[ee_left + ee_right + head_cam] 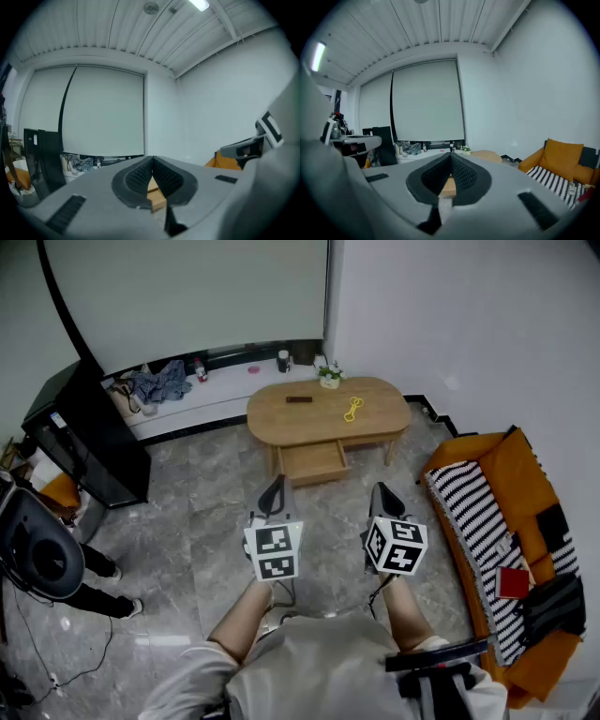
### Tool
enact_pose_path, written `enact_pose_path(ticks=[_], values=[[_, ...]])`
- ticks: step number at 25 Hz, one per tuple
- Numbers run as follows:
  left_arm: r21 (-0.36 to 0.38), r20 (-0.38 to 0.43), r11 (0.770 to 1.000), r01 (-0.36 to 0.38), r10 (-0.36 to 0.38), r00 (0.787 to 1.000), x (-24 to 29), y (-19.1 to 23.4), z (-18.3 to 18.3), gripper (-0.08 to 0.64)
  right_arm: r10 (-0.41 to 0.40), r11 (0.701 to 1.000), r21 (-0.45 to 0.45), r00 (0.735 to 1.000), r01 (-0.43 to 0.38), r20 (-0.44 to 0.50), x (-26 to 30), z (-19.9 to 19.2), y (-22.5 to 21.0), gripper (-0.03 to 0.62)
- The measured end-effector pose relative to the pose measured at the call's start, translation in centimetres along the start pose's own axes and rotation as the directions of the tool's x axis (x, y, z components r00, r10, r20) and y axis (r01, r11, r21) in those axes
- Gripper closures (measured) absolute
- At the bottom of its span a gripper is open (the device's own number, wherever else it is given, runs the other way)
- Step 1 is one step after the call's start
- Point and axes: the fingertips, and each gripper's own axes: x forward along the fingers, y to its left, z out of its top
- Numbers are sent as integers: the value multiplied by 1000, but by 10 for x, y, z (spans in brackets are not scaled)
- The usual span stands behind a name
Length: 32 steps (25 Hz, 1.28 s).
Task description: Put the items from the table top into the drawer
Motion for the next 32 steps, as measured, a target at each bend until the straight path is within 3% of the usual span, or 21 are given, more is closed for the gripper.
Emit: enact_pose_path(ticks=[14, 32], values=[[-29, -43, 1000, -6, 5, 999, 1, 39, -24, 551, -25, 999, 41, 999, 26, -22, 14, -13, 20, 600], [-33, -97, 996, 79, -82, 992, 39, 61, -46, 551, -99, 992, 73, 991, 106, -95, 43, -36, 18, 600]])
